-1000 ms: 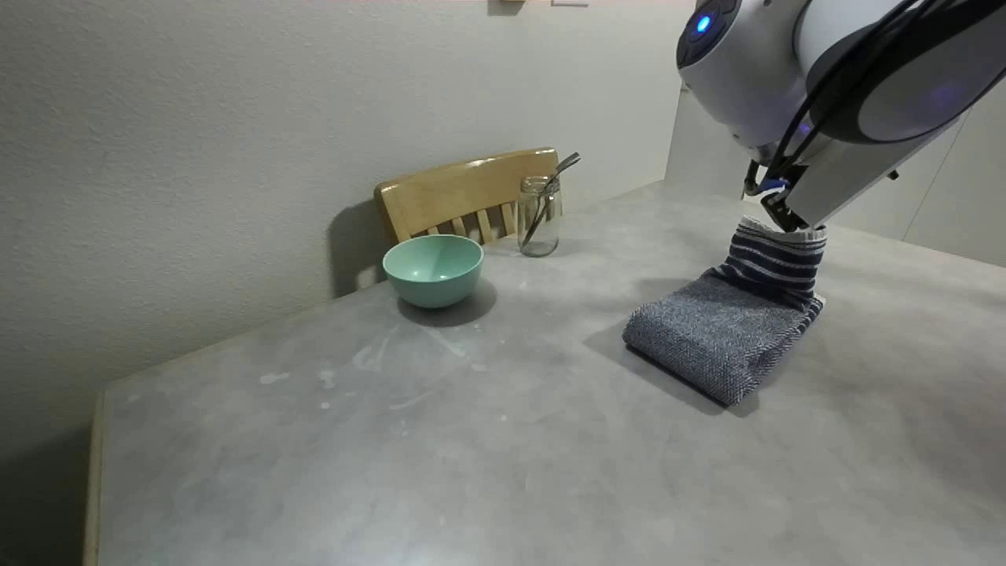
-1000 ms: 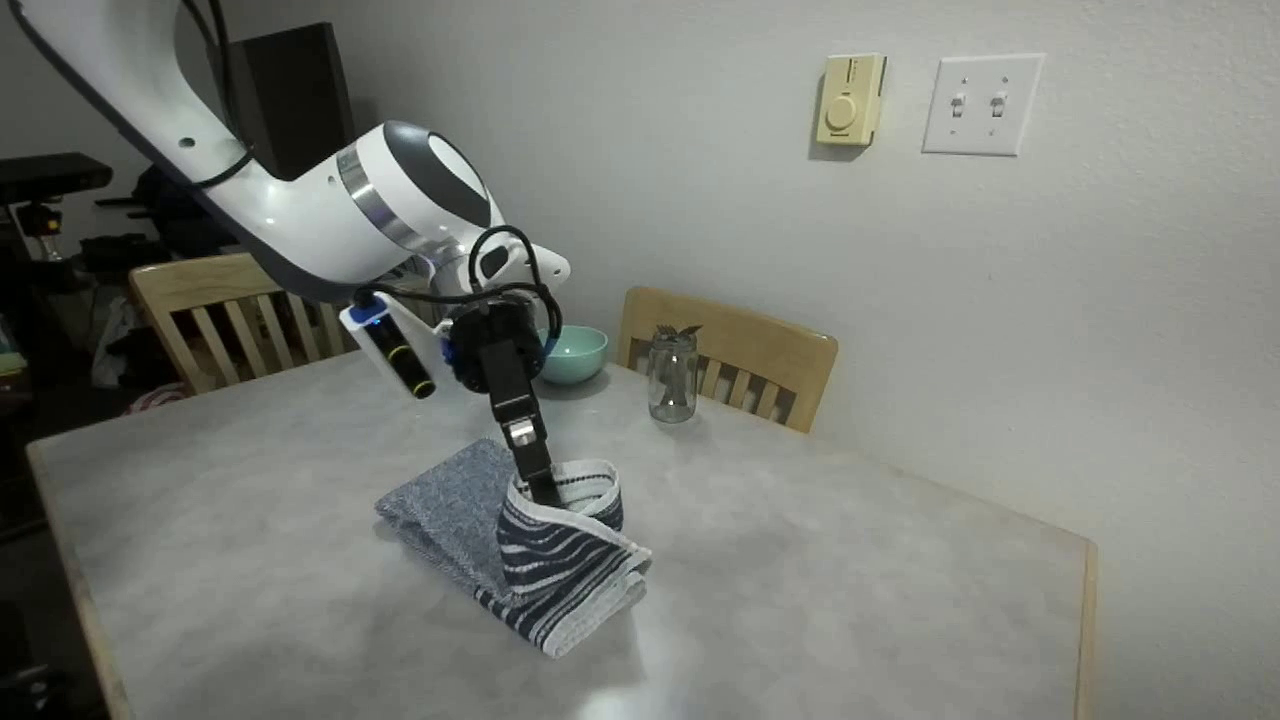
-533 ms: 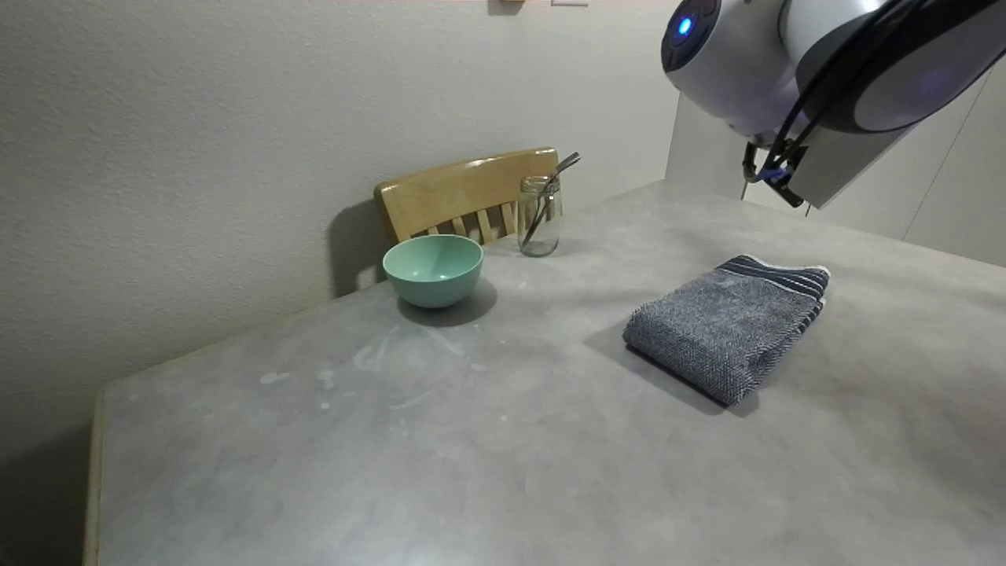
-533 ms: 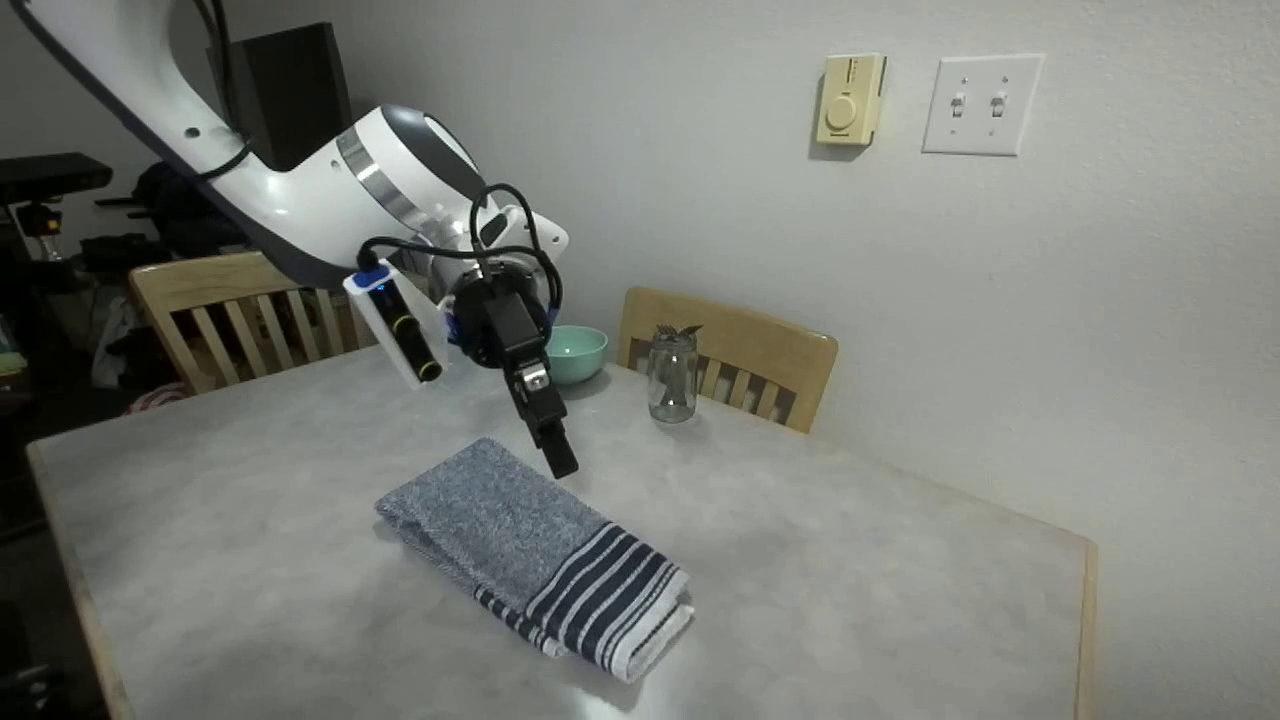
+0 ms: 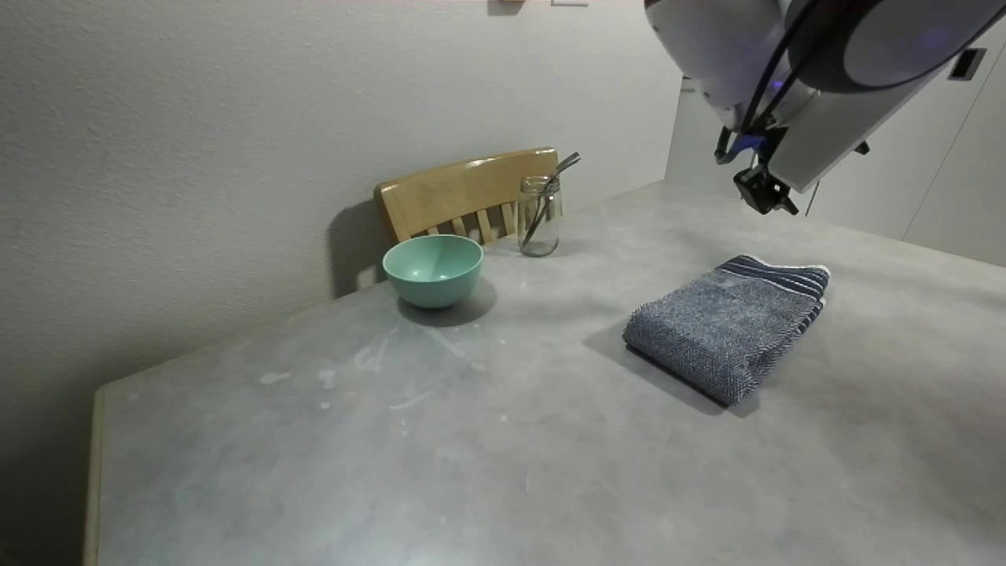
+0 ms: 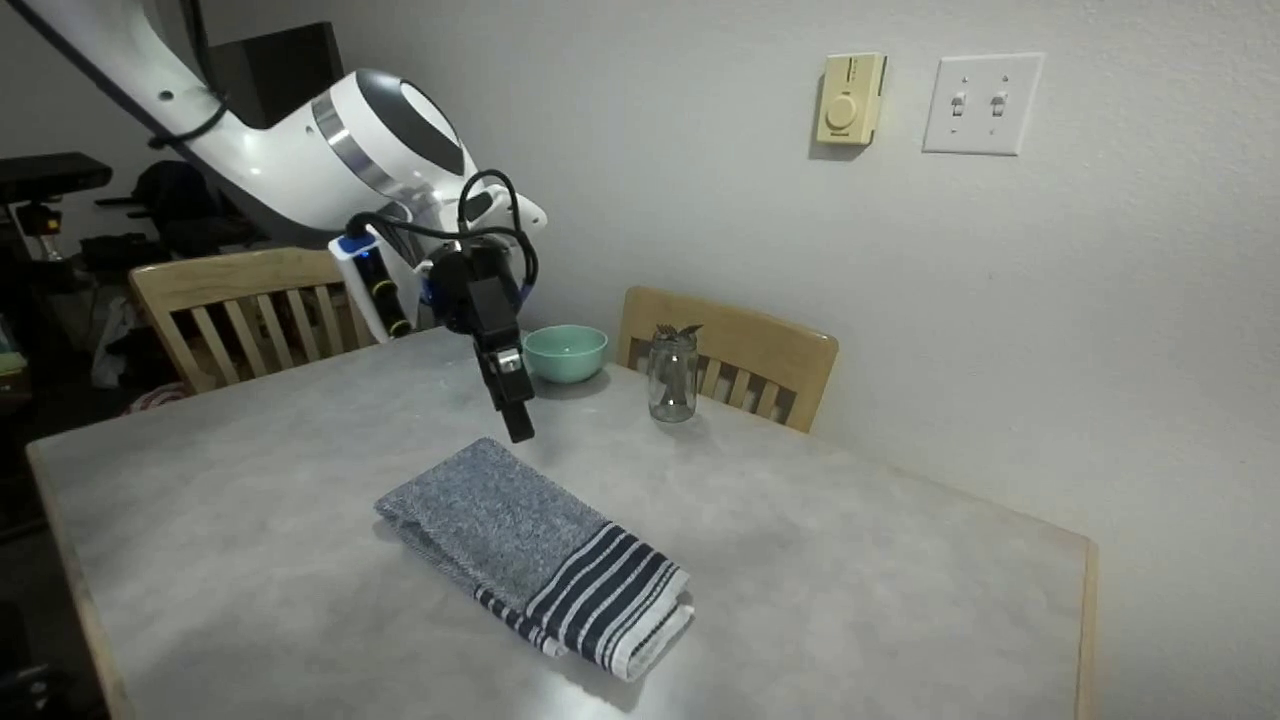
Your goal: Fold the towel
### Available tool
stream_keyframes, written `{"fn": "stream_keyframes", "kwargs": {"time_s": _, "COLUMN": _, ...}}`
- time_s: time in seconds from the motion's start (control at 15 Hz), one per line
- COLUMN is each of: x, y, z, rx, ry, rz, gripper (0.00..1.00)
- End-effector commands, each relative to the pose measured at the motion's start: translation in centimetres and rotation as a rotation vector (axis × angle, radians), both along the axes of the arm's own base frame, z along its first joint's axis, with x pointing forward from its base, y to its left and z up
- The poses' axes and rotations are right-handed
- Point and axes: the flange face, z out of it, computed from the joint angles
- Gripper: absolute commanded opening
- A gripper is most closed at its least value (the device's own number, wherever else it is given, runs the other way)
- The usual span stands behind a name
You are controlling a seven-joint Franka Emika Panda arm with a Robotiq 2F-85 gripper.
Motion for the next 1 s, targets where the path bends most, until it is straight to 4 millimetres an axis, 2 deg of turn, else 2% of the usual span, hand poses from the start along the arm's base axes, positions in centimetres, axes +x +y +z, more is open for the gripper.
{"fn": "stream_keyframes", "kwargs": {"time_s": 0.0, "x": -2.5, "y": 2.8, "z": 5.8, "rx": 0.172, "ry": -0.025, "rz": 0.067, "gripper": 1.00}}
{"fn": "stream_keyframes", "kwargs": {"time_s": 0.2, "x": -3.8, "y": 5.1, "z": 11.3, "rx": 0.314, "ry": -0.043, "rz": 0.115, "gripper": 1.00}}
{"fn": "stream_keyframes", "kwargs": {"time_s": 0.4, "x": -4.8, "y": 6.3, "z": 16.6, "rx": 0.463, "ry": -0.049, "rz": 0.176, "gripper": 1.00}}
{"fn": "stream_keyframes", "kwargs": {"time_s": 0.53, "x": -5.2, "y": 7.0, "z": 19.2, "rx": 0.580, "ry": -0.047, "rz": 0.203, "gripper": 1.00}}
{"fn": "stream_keyframes", "kwargs": {"time_s": 0.6, "x": -4.4, "y": 6.9, "z": 17.7, "rx": 0.497, "ry": -0.056, "rz": 0.170, "gripper": 1.00}}
{"fn": "stream_keyframes", "kwargs": {"time_s": 0.73, "x": -5.0, "y": 7.2, "z": 19.6, "rx": 0.550, "ry": -0.068, "rz": 0.195, "gripper": 1.00}}
{"fn": "stream_keyframes", "kwargs": {"time_s": 0.93, "x": -5.1, "y": 7.2, "z": 19.5, "rx": 0.556, "ry": -0.065, "rz": 0.198, "gripper": 1.00}}
